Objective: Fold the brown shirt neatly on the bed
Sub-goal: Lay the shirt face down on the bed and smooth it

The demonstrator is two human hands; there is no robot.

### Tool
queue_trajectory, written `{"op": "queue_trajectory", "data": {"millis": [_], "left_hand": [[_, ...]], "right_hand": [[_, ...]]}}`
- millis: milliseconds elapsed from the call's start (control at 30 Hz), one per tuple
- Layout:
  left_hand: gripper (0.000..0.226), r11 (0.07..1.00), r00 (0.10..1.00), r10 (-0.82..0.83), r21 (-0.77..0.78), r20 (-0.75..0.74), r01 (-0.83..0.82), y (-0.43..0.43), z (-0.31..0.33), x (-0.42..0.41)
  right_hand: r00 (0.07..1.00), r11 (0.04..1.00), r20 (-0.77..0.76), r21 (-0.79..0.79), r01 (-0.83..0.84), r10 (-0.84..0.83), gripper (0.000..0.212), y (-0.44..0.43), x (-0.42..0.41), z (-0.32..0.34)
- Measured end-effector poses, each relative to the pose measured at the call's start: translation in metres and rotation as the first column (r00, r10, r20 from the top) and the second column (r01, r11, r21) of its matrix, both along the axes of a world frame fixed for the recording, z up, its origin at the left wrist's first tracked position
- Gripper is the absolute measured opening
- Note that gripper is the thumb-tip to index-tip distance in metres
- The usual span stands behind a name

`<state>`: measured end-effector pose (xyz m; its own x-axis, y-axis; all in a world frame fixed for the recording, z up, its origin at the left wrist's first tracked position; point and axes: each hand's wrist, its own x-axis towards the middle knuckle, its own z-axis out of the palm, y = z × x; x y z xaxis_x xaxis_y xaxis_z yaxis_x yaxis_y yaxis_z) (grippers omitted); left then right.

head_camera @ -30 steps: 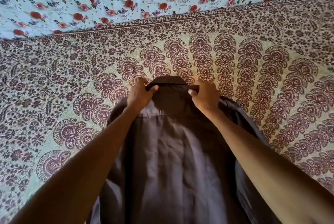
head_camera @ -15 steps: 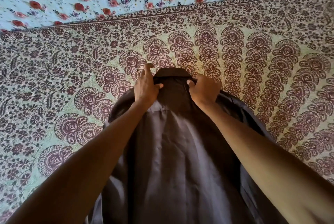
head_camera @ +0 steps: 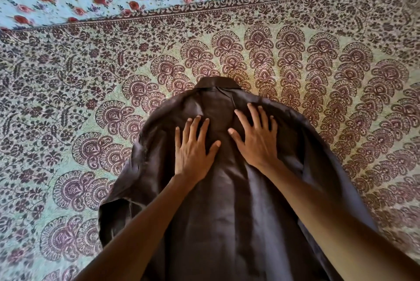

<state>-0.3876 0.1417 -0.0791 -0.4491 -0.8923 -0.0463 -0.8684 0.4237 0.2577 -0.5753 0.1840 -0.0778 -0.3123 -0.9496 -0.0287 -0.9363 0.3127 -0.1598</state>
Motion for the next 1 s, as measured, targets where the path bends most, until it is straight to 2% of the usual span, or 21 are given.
{"op": "queue_trajectory", "data": {"millis": [67, 167, 233, 333, 400, 467, 567, 667, 733, 800, 900, 1000], "left_hand": [[0.067, 0.998, 0.998, -0.048, 0.051, 0.027, 0.047, 0.000, -0.001, 0.000], [0.056, 0.993, 0.996, -0.079, 0.089, -0.042, 0.083, -0.006, 0.006, 0.007], [0.048, 1.000, 0.993, -0.007, 0.006, -0.116, 0.007, -0.009, 0.014, 0.015], [0.045, 0.998, 0.980, 0.065, -0.008, -0.186, -0.068, -0.016, 0.016, 0.028], [0.040, 0.997, 0.948, 0.075, 0.033, -0.309, -0.068, -0.021, 0.020, 0.037], [0.034, 0.981, 0.885, 0.176, 0.009, -0.430, -0.191, -0.026, 0.029, 0.048], [0.027, 0.856, 0.794, 0.489, 0.025, -0.362, -0.516, -0.041, 0.033, 0.067], [0.036, 0.667, 0.645, 0.741, 0.312, -0.185, -0.677, -0.068, 0.035, 0.089], [0.039, 0.622, 0.644, 0.753, 0.461, -0.133, -0.633, -0.086, 0.041, 0.099], [0.037, 0.616, 0.671, 0.721, 0.605, -0.174, -0.505, -0.099, 0.051, 0.102], [0.027, 0.523, 0.719, 0.665, 0.813, -0.203, -0.255, -0.101, 0.072, 0.095], [0.032, 0.247, 0.536, 0.808, 0.966, -0.245, 0.068, -0.104, 0.076, 0.094]], "right_hand": [[1.000, 0.999, 0.009, 0.038, 0.009, -0.009, 0.060, 0.001, 0.001, -0.001], [0.997, 0.995, 0.028, 0.069, 0.066, -0.068, 0.060, -0.001, 0.010, 0.005], [0.994, 0.996, 0.072, 0.045, 0.079, -0.082, 0.058, -0.004, 0.020, 0.015], [0.978, 0.996, 0.190, -0.010, -0.086, 0.086, 0.054, -0.009, 0.035, 0.023], [0.965, 0.986, 0.227, 0.075, -0.149, 0.129, 0.056, -0.010, 0.042, 0.022], [0.972, 0.979, 0.210, 0.153, -0.137, 0.103, 0.056, -0.009, 0.046, 0.022], [0.985, 0.980, 0.168, 0.188, -0.058, 0.026, 0.055, -0.014, 0.055, 0.034], [0.986, 0.990, 0.129, 0.084, -0.115, 0.104, 0.051, -0.031, 0.074, 0.050], [0.960, 0.979, 0.224, 0.080, -0.188, 0.166, 0.051, -0.045, 0.087, 0.056], [0.932, 0.965, 0.327, 0.152, -0.215, 0.156, 0.052, -0.056, 0.099, 0.056], [0.937, 0.941, 0.324, 0.256, -0.219, 0.130, 0.052, -0.064, 0.111, 0.055], [0.953, 0.931, 0.270, 0.296, -0.215, 0.134, 0.053, -0.068, 0.117, 0.056]]}}
